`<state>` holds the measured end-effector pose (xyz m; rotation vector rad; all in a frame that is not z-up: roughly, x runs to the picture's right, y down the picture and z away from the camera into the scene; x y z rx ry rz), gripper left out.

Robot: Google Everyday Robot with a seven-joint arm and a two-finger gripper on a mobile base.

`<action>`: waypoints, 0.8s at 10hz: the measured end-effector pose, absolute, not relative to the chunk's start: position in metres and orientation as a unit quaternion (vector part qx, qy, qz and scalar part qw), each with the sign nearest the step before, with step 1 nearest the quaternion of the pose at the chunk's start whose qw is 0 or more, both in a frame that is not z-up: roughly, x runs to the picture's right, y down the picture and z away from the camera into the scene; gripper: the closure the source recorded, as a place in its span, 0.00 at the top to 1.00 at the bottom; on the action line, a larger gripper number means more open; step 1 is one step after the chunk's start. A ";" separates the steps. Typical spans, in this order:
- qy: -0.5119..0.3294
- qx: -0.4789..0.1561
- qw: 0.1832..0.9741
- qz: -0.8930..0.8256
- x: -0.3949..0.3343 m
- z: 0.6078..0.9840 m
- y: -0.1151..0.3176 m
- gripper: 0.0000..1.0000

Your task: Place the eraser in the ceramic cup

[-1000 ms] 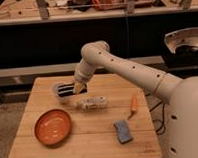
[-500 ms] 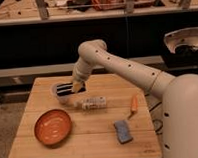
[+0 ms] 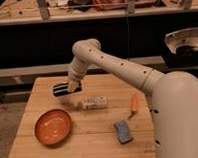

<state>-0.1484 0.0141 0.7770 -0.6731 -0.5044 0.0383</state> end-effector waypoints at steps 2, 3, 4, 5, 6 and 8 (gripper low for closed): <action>-0.240 -0.329 0.913 0.017 -0.146 0.778 0.015 0.01; -0.236 -0.330 0.914 0.014 -0.147 0.778 0.016 0.01; -0.233 -0.331 0.914 0.012 -0.148 0.780 0.016 0.01; -0.231 -0.332 0.915 0.013 -0.148 0.782 0.014 0.01; -0.229 -0.333 0.915 0.012 -0.149 0.783 0.013 0.01; -0.224 -0.335 0.915 0.012 -0.147 0.784 0.013 0.01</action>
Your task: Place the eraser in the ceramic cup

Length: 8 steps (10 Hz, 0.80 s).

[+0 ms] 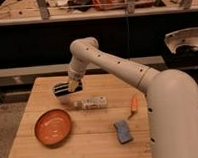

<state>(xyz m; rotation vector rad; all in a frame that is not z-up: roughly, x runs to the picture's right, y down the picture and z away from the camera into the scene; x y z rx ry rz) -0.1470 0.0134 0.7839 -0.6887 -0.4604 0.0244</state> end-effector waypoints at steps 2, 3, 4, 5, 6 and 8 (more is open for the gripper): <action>-0.218 -0.336 0.916 0.014 -0.148 0.788 0.011 0.01; -0.217 -0.337 0.916 0.013 -0.149 0.789 0.011 0.01; -0.215 -0.338 0.916 0.013 -0.151 0.790 0.012 0.01; -0.212 -0.339 0.916 0.014 -0.151 0.791 0.011 0.01; -0.209 -0.341 0.917 0.016 -0.151 0.793 0.012 0.01; -0.205 -0.342 0.917 0.017 -0.153 0.795 0.012 0.01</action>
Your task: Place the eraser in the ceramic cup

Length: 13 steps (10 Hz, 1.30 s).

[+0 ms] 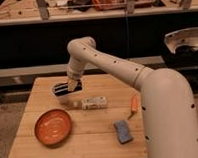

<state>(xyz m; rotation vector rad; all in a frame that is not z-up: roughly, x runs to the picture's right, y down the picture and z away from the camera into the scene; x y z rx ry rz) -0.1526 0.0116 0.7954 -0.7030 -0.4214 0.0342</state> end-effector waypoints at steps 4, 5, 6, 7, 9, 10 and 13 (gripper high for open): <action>-0.199 -0.342 0.918 0.024 -0.156 0.800 0.011 0.01; -0.197 -0.342 0.918 0.026 -0.156 0.801 0.011 0.01; -0.196 -0.341 0.919 0.029 -0.156 0.802 0.010 0.01; -0.196 -0.341 0.919 0.032 -0.157 0.804 0.010 0.01; -0.194 -0.341 0.919 0.034 -0.161 0.806 0.009 0.01; -0.194 -0.341 0.919 0.036 -0.162 0.807 0.009 0.01; -0.190 -0.340 0.920 0.042 -0.161 0.811 0.007 0.06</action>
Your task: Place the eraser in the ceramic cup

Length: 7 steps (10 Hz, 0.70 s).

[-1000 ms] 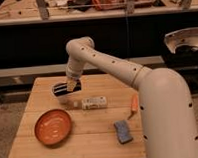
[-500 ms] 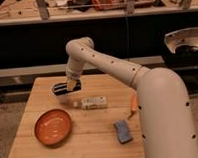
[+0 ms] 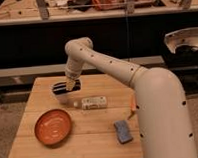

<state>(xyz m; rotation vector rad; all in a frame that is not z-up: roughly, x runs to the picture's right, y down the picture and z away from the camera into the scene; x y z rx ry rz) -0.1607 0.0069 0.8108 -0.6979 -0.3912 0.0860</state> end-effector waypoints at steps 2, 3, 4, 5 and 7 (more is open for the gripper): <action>-0.190 -0.339 0.920 0.043 -0.162 0.812 0.007 0.09; -0.189 -0.339 0.921 0.045 -0.163 0.812 0.006 0.15; -0.188 -0.339 0.920 0.046 -0.163 0.813 0.006 0.17; -0.188 -0.340 0.920 0.048 -0.163 0.814 0.006 0.23; -0.186 -0.340 0.921 0.051 -0.163 0.815 0.006 0.23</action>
